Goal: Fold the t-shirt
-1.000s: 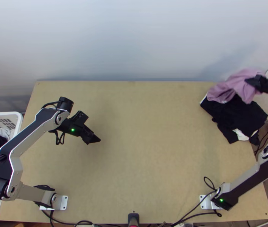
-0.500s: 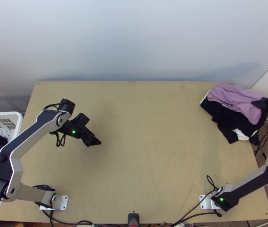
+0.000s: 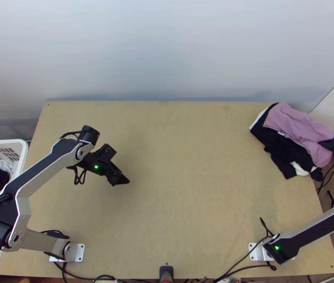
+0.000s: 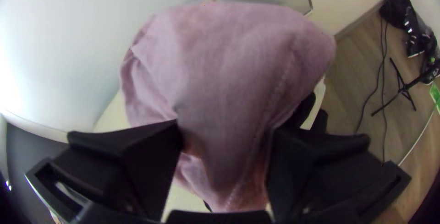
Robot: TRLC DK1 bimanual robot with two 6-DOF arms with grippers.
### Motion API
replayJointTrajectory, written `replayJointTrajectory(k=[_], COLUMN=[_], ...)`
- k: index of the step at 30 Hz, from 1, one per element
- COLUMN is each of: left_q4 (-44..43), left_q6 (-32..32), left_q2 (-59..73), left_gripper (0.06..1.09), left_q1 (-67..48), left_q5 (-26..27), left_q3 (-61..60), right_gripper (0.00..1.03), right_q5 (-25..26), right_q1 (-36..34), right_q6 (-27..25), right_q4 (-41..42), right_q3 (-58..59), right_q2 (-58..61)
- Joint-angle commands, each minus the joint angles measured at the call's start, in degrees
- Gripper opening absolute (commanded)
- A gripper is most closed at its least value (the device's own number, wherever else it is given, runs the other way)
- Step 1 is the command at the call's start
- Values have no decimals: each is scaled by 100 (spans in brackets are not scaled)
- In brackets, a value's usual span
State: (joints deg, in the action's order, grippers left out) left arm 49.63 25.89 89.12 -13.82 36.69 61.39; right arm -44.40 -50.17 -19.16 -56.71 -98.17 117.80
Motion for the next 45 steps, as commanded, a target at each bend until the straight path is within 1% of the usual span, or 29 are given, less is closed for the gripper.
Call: replayJointTrajectory(k=[1,6,13,16,18,19,21,22,23,24,26,28,30,32,33,35,36,39,43,45], left_q4=[-14,-14,-41,-41,-50,-76,-155,-173,-199,-234,-340,-357,-384,-384,-392,-427,-445,-445,-454,-454], left_q6=[-58,-58,-84,-84,-84,-84,-119,-119,-119,-119,-154,-163,-190,-190,-181,-181,-181,-172,-146,-137], left_q2=[-9,-9,9,-18,-53,-88,-149,-176,-193,-229,-334,-413,-519,-624,-677,-800,-853,-1020,-1125,-1125], left_gripper=[105,105,105,105,105,105,105,105,105,105,105,105,105,105,105,105,105,105,105,105], left_q1=[-41,-33,-33,-33,-24,-6,11,29,29,29,29,29,38,82,117,170,196,293,416,416], left_q5=[-4,-4,-4,-12,-12,-12,-12,-12,-21,-48,-83,-135,-206,-232,-250,-302,-329,-355,-364,-364], left_q3=[5,5,40,23,5,-13,-56,-74,-92,-118,-180,-197,-232,-303,-347,-478,-540,-724,-891,-909], right_gripper=[99,99,99,99,95,91,80,72,59,43,4,3,3,3,3,3,3,3,3,3], right_q5=[362,406,837,942,951,951,986,1004,1021,1109,1663,2225,2665,2955,3236,3763,3895,4001,4229,4229], right_q1=[7,-151,-713,-784,-608,-423,34,289,552,772,1308,1818,2257,2583,2758,3005,3084,3119,3049,2961], right_q6=[-536,-580,-563,-501,-492,-448,-123,88,325,580,1019,1098,1081,1090,1090,1028,1037,1054,1054,1107], right_q4=[-956,-1018,-1026,-1062,-1176,-1185,-1176,-1062,-710,-174,1215,2243,2885,3368,3684,4660,5064,5223,6022,5820], right_q3=[-27,-27,-1011,-1345,-1345,-1301,-1275,-1248,-1108,-862,-132,624,1169,1661,1986,2759,3041,3331,3454,3146], right_q2=[191,-310,-635,-662,-881,-1040,-1312,-1417,-1567,-1743,-2085,-2252,-2226,-2182,-2200,-2270,-2270,-2121,-1848,-1576])
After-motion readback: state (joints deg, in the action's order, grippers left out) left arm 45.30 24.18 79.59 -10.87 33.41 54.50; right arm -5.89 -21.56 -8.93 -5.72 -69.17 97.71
